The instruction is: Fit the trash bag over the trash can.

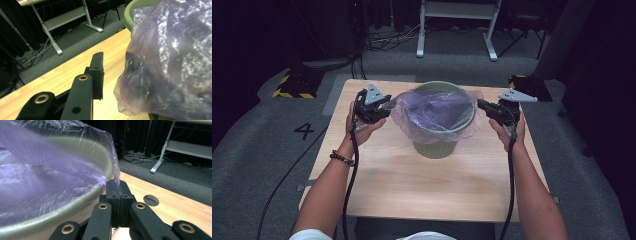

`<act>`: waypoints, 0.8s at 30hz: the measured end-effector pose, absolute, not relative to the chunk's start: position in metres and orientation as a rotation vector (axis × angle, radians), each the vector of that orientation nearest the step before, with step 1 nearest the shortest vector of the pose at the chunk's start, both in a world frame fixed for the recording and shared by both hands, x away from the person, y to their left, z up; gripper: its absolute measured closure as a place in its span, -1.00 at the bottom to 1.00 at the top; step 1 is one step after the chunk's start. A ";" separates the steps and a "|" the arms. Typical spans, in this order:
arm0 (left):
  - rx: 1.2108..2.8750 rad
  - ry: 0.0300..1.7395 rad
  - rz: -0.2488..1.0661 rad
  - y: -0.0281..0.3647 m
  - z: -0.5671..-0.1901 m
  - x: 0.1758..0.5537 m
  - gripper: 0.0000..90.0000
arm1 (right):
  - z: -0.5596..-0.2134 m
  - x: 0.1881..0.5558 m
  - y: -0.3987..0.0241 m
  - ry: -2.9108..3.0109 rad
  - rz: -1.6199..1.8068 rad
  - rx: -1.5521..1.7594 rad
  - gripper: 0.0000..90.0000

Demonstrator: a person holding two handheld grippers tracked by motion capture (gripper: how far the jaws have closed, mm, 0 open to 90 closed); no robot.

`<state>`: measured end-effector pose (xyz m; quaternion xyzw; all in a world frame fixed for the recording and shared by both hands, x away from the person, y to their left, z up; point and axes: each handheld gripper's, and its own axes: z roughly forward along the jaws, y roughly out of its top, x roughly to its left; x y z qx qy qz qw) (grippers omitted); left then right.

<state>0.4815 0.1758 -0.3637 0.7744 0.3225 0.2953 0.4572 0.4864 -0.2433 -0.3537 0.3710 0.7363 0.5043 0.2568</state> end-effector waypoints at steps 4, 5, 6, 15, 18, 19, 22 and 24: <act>1.903 0.826 0.704 0.175 -0.367 0.491 0.50 | -0.355 0.493 -0.242 2.000 1.359 1.021 1.00; 1.903 0.833 0.703 0.175 -0.368 0.493 0.51 | -0.357 0.496 -0.241 2.000 1.350 1.034 1.00; 1.904 0.834 0.702 0.174 -0.369 0.495 0.51 | -0.357 0.496 -0.241 2.000 1.350 1.034 1.00; 1.928 0.840 0.590 0.166 -0.388 0.511 0.87 | -0.370 0.508 -0.241 2.024 1.336 1.075 1.00; 1.958 0.825 0.564 0.162 -0.393 0.515 0.98 | -0.374 0.510 -0.241 2.034 1.330 1.091 1.00; 1.969 0.818 0.555 0.160 -0.394 0.516 0.99 | -0.376 0.510 -0.242 2.036 1.323 1.095 1.00; 2.001 0.802 0.537 0.156 -0.398 0.518 1.00 | -0.383 0.512 -0.243 2.051 1.318 1.112 1.00; 2.025 0.796 0.522 0.154 -0.402 0.518 1.00 | -0.385 0.512 -0.244 2.054 1.319 1.117 1.00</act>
